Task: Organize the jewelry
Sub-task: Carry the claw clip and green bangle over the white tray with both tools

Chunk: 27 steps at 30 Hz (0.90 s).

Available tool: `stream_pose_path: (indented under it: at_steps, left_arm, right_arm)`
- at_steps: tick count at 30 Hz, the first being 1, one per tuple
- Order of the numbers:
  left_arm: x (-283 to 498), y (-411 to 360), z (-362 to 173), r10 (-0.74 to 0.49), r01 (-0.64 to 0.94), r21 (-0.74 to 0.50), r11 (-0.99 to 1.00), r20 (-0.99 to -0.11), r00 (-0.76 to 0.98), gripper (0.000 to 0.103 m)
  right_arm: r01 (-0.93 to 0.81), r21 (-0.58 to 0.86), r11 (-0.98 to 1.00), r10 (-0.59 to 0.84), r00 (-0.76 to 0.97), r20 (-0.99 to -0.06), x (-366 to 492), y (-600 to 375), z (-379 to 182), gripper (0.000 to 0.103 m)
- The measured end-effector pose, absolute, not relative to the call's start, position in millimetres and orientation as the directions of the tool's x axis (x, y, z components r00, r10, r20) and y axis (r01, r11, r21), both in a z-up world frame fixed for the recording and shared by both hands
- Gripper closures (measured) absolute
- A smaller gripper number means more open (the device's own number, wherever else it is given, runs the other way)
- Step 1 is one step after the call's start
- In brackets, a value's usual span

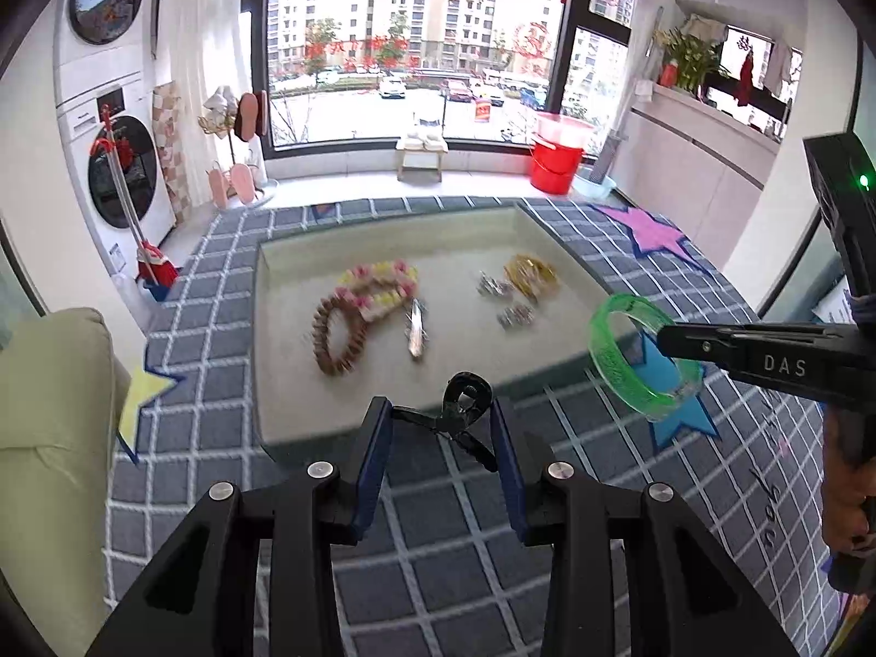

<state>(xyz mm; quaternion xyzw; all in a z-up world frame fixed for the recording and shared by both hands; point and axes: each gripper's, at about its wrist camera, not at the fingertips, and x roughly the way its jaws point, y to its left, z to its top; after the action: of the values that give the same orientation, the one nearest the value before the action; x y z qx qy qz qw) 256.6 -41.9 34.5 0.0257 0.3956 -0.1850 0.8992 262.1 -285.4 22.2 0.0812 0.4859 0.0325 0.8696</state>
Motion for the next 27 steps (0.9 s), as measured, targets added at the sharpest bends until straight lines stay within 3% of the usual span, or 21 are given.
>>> stream_pose_path:
  at_steps: [12, 27]
  left_arm:
    - [306, -39, 45, -0.293, 0.31, -0.11, 0.944, -0.712, 0.639, 0.052]
    - [362, -61, 22, -0.24, 0.27, -0.084, 0.959, -0.745, 0.622, 0.052]
  right_arm:
    - [0.05, 0.174, 0.983, 0.118, 0.549, -0.827, 303, -294, 30, 0.095]
    - [0.094, 0.165, 0.982, 0.09, 0.536, -0.839, 354, -297, 5, 0.096]
